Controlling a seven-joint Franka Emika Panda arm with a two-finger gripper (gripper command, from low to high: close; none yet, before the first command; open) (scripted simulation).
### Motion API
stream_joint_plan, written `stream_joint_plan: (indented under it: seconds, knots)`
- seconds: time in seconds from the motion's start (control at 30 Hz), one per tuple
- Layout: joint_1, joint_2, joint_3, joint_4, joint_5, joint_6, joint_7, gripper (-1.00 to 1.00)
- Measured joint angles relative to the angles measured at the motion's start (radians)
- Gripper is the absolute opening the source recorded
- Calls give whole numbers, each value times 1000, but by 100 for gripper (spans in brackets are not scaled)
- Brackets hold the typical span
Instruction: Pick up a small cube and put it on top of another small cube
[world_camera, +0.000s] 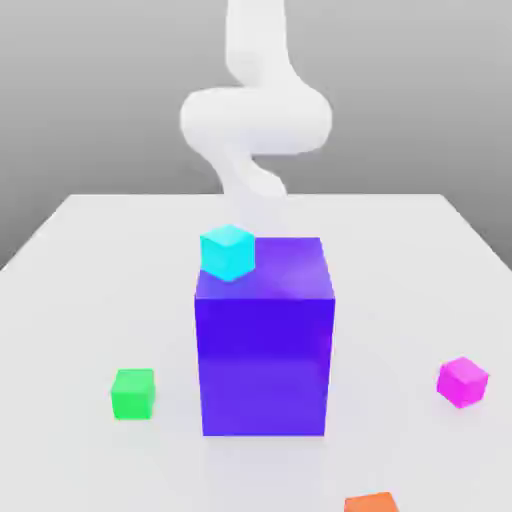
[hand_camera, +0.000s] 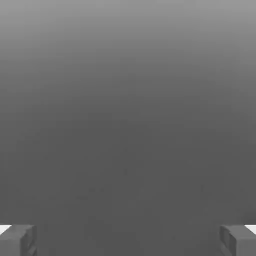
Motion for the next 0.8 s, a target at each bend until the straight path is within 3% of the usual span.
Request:
stream_joint_plan:
  seconds: [0.27, 0.47, 0.67, 0.8]
  knots:
    - [141, 293, 109, -106, 91, 150, 26, 0]
    - [224, 509, 223, -184, 94, 264, 91, 0]
    - [340, 733, 302, -264, -32, 381, 249, 0]
    - [428, 884, 262, -298, -186, 461, 395, 0]
